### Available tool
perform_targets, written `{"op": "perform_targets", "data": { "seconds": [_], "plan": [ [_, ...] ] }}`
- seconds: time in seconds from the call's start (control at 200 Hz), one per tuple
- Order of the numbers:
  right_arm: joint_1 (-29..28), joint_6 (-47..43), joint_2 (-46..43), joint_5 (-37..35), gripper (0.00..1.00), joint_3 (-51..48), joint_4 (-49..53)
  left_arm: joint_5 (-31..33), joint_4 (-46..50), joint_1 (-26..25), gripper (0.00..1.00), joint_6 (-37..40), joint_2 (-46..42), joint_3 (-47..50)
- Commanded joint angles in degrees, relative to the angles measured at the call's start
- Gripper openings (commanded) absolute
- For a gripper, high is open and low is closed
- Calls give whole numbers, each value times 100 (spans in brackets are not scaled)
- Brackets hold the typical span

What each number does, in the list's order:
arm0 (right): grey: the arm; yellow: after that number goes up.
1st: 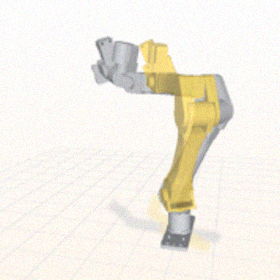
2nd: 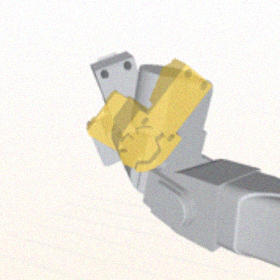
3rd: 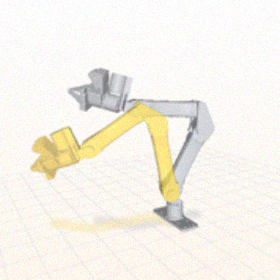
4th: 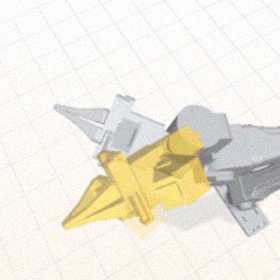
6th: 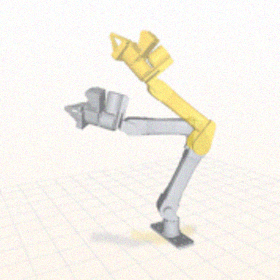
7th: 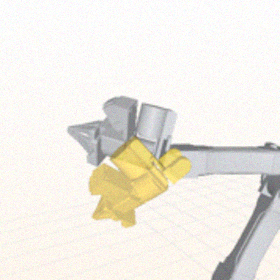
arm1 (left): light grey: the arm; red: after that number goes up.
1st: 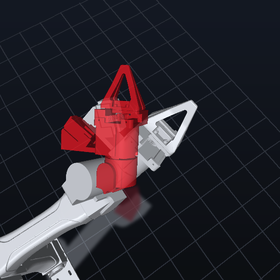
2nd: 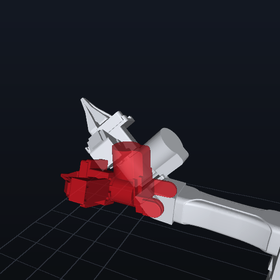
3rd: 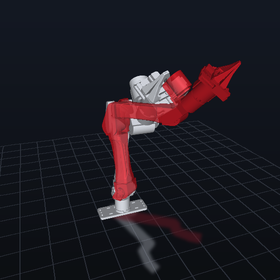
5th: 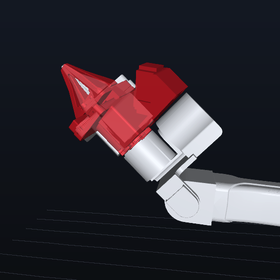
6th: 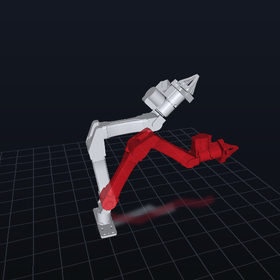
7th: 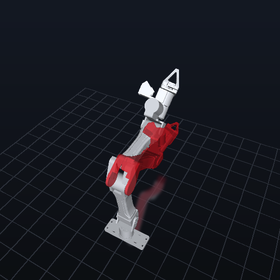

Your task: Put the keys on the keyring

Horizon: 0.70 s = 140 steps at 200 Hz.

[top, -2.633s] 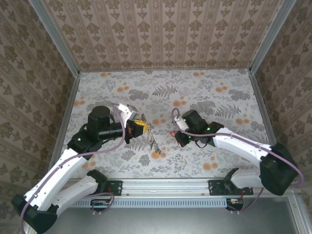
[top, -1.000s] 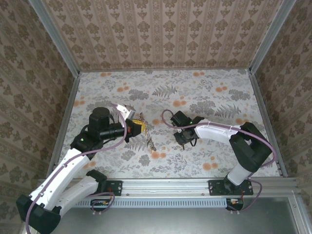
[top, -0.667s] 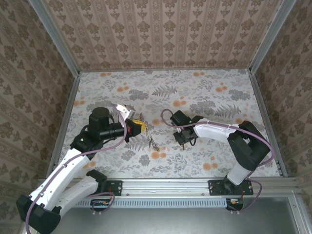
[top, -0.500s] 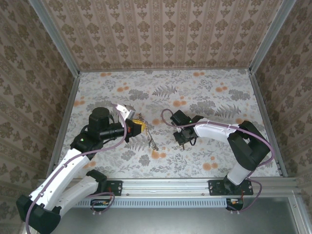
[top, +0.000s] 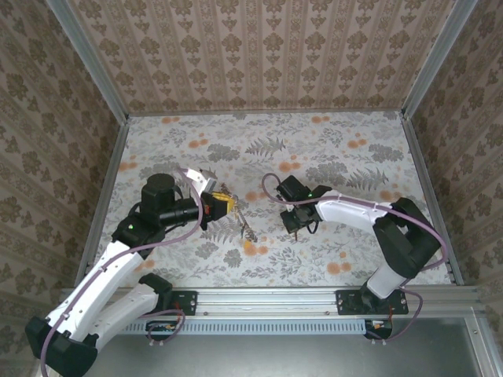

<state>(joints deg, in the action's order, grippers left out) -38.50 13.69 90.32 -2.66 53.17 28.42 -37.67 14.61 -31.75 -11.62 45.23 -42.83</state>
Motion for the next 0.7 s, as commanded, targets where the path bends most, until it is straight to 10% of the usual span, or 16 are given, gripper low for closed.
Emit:
{"op": "perform_targets", "data": {
  "seconds": [0.0, 0.315, 0.695],
  "plan": [
    [18, -282, -1093, 375, 0, -393, -335, -74, -97, -23, 0, 2, -165, -68],
    [-219, -1352, -4524, 2467, 0, -1342, -1977, -550, 456, -255, 0, 478, 51, -770],
    [-222, -1477, -4502, 4027, 0, -966, -2912, -970, 1350, -1063, 0, 1566, 690, -1682]
  ]
}}
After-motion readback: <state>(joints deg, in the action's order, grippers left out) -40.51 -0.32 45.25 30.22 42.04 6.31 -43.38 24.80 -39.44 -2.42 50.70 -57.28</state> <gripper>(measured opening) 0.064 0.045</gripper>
